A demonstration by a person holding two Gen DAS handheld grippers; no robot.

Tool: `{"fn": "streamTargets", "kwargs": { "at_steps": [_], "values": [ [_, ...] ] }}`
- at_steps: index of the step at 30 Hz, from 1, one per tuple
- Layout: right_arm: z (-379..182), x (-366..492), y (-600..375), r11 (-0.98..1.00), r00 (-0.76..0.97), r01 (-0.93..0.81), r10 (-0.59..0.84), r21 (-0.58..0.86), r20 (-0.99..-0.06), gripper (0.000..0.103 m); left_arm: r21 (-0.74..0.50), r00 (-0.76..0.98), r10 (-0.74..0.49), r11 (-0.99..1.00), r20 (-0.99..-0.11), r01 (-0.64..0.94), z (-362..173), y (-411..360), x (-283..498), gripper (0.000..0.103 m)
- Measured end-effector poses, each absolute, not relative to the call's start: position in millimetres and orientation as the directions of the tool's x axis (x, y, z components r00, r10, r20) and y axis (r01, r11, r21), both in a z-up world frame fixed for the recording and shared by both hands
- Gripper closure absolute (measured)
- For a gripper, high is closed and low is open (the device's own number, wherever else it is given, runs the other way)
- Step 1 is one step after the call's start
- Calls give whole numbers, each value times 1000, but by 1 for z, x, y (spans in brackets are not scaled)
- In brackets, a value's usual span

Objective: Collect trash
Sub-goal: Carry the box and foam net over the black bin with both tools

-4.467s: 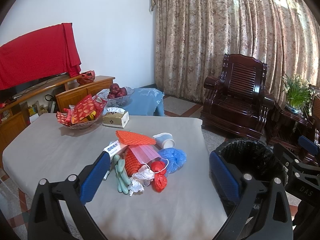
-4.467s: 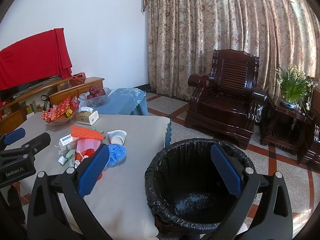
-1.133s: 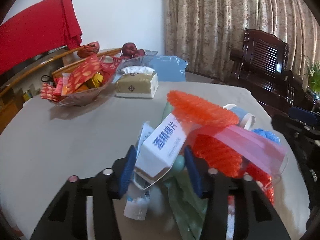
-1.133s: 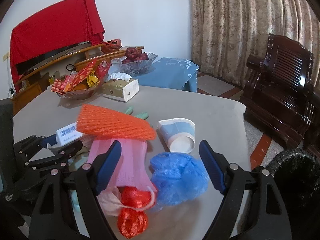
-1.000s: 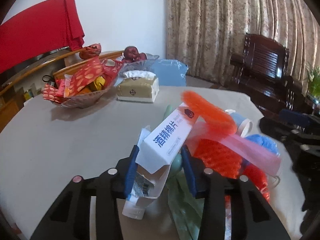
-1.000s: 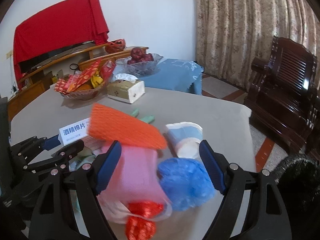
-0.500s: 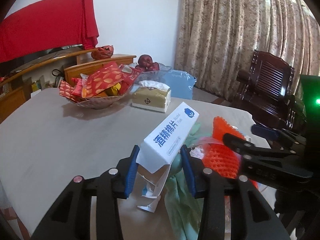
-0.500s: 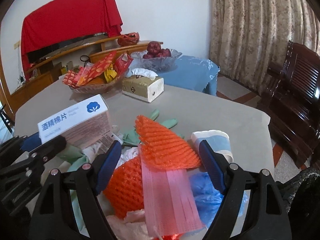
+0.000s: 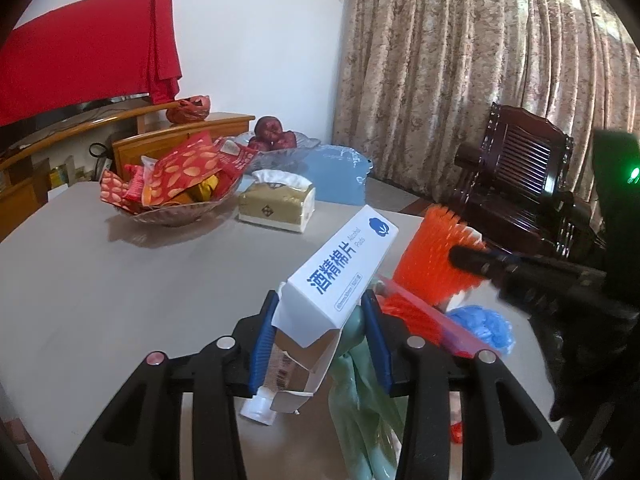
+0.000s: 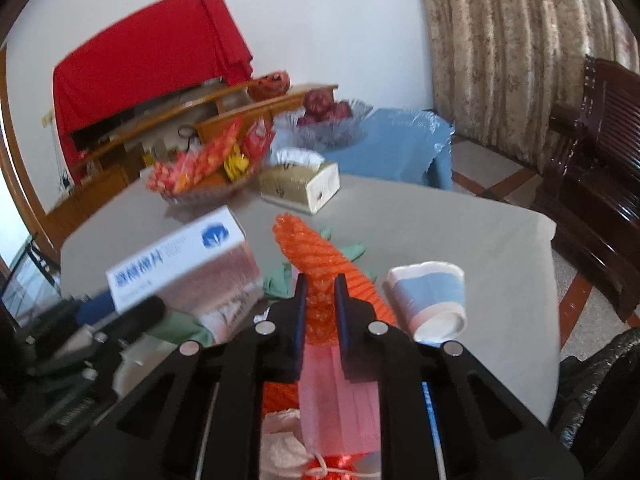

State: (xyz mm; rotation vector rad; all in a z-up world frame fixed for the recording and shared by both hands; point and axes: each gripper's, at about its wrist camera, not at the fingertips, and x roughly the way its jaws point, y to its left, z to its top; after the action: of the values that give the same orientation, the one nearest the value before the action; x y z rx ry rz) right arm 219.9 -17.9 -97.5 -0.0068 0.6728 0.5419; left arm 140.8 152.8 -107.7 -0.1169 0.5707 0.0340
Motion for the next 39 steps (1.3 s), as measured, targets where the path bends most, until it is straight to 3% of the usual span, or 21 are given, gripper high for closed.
{"fn": "streamTargets", "kwargs": {
  "at_steps": [5,10,12,20,29,31,33,35,39],
  "values": [
    [-92,202,-42,872,665,-463,459,158,-589,90,-100,824,-21,994,-566,-43,-118,135,141,60],
    [-107,188,-63,891,664,-434,414,130,-622,91,-99,804,-28,994,-594,-39,-130,123,141,51],
    [-110,187,-67,895,660,-424,410,138,-629,91,-91,803,-33,995,-595,-27,-129,118,143,43],
    [-107,188,-70,893,667,-427,417,141,-617,91,-45,777,-36,999,-628,10,-132,103,166,40],
    [-106,190,-72,896,663,-418,412,148,-625,91,-17,738,-12,1000,-675,1,-147,93,177,28],
    [-105,190,-73,896,664,-420,413,146,-623,90,1,741,11,1000,-672,-14,-146,93,176,30],
    [-103,189,-73,895,668,-422,416,146,-617,90,-27,747,-1,999,-664,-23,-140,99,175,46],
    [-99,187,-75,893,674,-427,419,142,-609,90,-55,762,-10,998,-647,-34,-131,105,173,56],
    [-90,182,-75,890,689,-437,426,134,-586,91,-109,808,-46,994,-588,-23,-103,115,166,63]
  ]
}}
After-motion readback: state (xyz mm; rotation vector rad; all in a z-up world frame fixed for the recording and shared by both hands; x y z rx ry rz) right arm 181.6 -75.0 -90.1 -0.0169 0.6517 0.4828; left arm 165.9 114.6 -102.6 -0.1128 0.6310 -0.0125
